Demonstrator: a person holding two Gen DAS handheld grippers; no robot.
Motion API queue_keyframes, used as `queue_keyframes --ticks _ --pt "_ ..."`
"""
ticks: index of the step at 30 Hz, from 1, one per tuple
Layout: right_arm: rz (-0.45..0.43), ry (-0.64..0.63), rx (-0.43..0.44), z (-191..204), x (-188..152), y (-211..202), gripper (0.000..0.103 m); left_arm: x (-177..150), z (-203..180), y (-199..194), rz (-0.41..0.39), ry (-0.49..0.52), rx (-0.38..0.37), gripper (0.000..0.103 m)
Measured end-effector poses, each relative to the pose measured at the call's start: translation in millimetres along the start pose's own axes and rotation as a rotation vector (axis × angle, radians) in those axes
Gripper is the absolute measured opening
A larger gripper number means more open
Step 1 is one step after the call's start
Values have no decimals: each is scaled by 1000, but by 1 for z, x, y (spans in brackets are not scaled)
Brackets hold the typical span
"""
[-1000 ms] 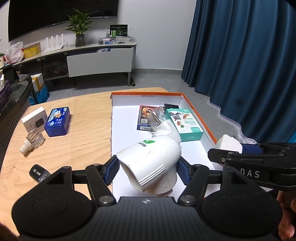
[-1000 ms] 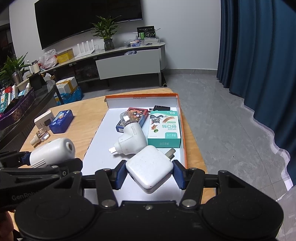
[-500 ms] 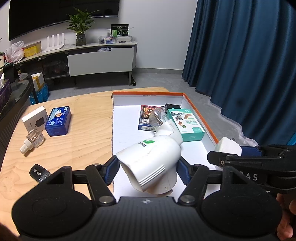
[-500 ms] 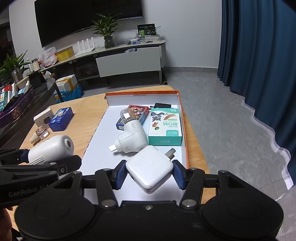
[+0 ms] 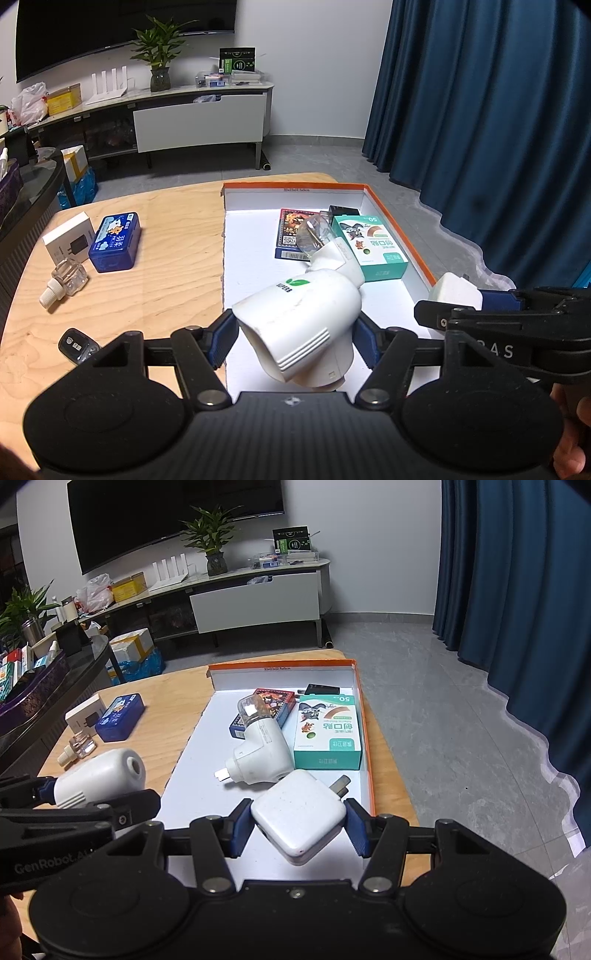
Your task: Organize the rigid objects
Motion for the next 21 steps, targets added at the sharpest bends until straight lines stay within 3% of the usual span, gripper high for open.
queue_keyframes --ticks 21 --pt "4 -2 3 0 -1 2 65 -2 2 3 8 -1 1 67"
Point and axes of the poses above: each gripper's, at about its wrist camera, not at the fingertips, and y roughly the way its jaws point, z to its left, x to its top, the point moved 2 cm from there along y, roughly the way its jaws point, and after that the axes turned 2 degrees about -x, right-handed, at the moved point
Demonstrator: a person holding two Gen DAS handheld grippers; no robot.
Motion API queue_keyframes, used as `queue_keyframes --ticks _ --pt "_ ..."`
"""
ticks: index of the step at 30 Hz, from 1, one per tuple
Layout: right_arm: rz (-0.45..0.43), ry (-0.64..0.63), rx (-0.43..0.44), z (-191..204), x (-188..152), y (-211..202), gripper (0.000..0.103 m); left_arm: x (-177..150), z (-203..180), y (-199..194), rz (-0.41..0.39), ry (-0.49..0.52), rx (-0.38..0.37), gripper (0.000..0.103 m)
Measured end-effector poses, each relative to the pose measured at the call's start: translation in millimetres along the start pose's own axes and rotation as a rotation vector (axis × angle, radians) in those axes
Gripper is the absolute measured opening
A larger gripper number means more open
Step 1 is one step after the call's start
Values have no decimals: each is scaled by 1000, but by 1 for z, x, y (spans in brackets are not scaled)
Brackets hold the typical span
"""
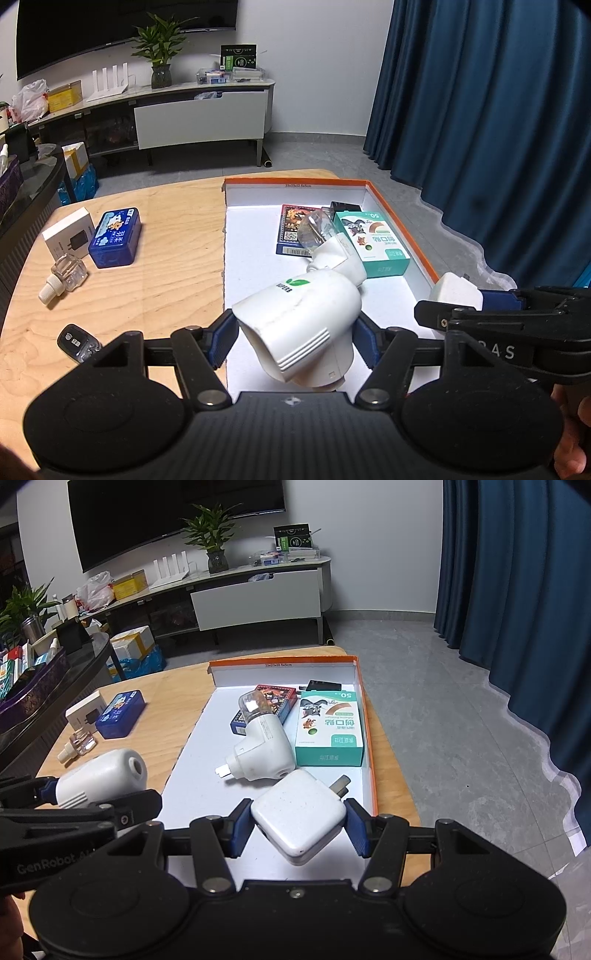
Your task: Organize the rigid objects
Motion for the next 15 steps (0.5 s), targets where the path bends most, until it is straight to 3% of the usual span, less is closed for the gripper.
queue_keyframes --ticks 15 --pt "9 -1 -1 2 -4 4 65 -3 0 1 7 -1 0 67"
Point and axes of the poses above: each gripper's, at about its wrist camera, not at the fingertips, and y roughly the way its jaws point, z to its left, x to its top, the point moved 2 cm from there along y, roughly the way its jaws point, and after that the axes turned 2 degrees about -x, right-handed, at the moved point
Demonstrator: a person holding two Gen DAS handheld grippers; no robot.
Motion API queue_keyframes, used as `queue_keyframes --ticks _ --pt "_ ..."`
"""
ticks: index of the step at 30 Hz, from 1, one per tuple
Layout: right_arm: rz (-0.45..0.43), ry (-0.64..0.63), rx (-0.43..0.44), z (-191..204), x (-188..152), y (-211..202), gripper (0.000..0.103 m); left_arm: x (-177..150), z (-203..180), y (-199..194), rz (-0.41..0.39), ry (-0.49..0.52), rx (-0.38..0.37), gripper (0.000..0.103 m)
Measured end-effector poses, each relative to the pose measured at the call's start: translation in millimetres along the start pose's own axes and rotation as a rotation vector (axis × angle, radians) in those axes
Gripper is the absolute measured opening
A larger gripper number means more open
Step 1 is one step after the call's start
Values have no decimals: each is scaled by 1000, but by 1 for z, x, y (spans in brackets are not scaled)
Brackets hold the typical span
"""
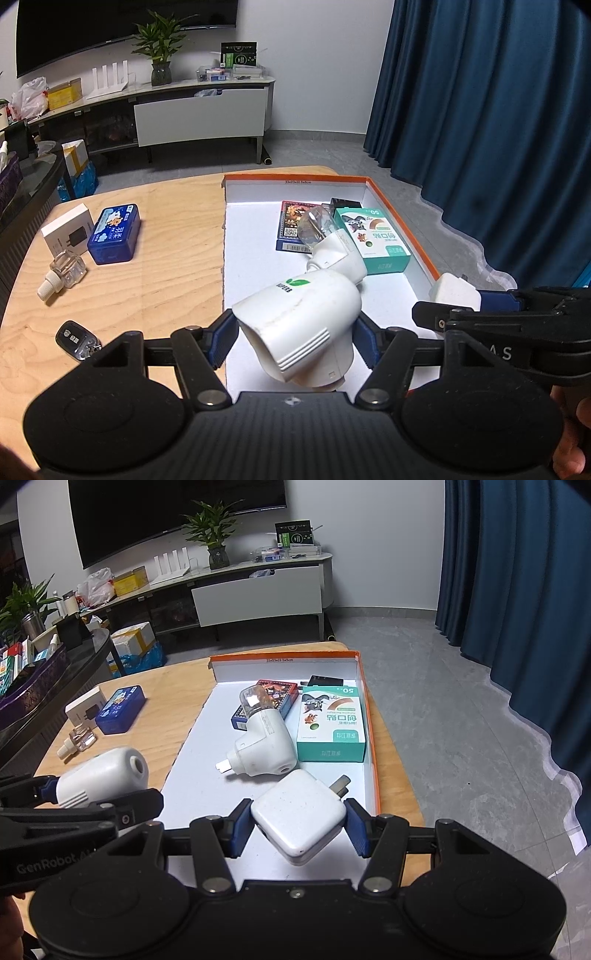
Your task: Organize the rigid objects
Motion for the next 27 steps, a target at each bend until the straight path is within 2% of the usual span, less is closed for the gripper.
queue_keyframes --ticks 27 --pt "13 -8 5 2 -2 3 65 -3 0 1 8 0 3 67"
Point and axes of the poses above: each gripper's, at about its wrist camera, not at the fingertips, and y roughly the way its jaws point, z to its left, x to its top, the point moved 2 cm from there along y, roughly the way its jaws point, and after that the axes turned 2 degrees about -x, right-handed, at the moved point
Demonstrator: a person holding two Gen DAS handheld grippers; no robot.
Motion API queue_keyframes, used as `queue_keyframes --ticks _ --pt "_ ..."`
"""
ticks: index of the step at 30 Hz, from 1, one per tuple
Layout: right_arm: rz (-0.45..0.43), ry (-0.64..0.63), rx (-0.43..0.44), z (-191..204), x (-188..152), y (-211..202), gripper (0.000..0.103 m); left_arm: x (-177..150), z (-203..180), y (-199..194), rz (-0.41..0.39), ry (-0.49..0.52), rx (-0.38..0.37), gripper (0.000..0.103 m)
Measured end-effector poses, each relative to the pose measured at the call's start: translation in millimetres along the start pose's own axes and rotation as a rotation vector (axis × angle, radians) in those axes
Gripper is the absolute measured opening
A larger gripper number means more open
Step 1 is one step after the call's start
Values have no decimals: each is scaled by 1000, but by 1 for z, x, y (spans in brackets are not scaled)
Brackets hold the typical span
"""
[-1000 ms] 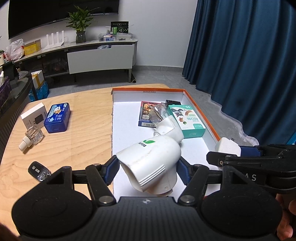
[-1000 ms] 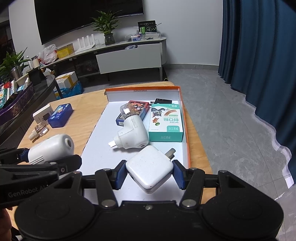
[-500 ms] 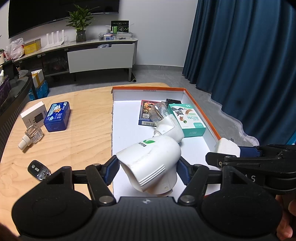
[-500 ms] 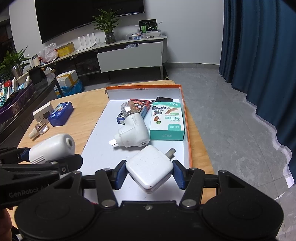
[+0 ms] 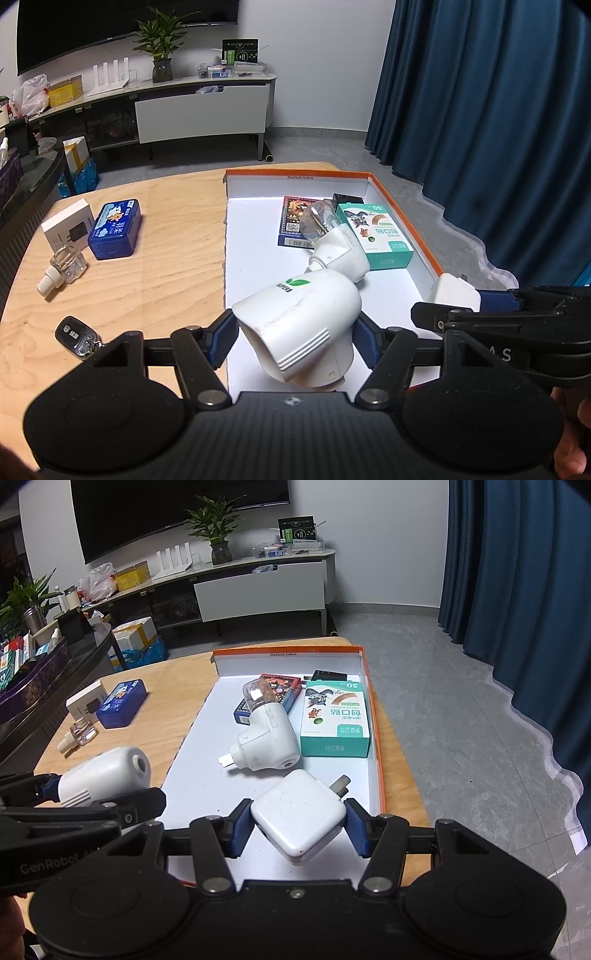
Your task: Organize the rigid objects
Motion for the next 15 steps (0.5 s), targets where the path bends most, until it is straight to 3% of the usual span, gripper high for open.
queue_keyframes --ticks 15 --pt "37 -11 3 -1 -1 9 65 -3 0 6 26 4 -5 67"
Point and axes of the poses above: each gripper's, at about its wrist camera, not at the fingertips, and y roughly the way its jaws point, z to its left, x to its top, the point moved 2 cm from there along y, roughly the way its jaws point, and after that the axes turned 2 degrees about -x, right-handed, at the moved point
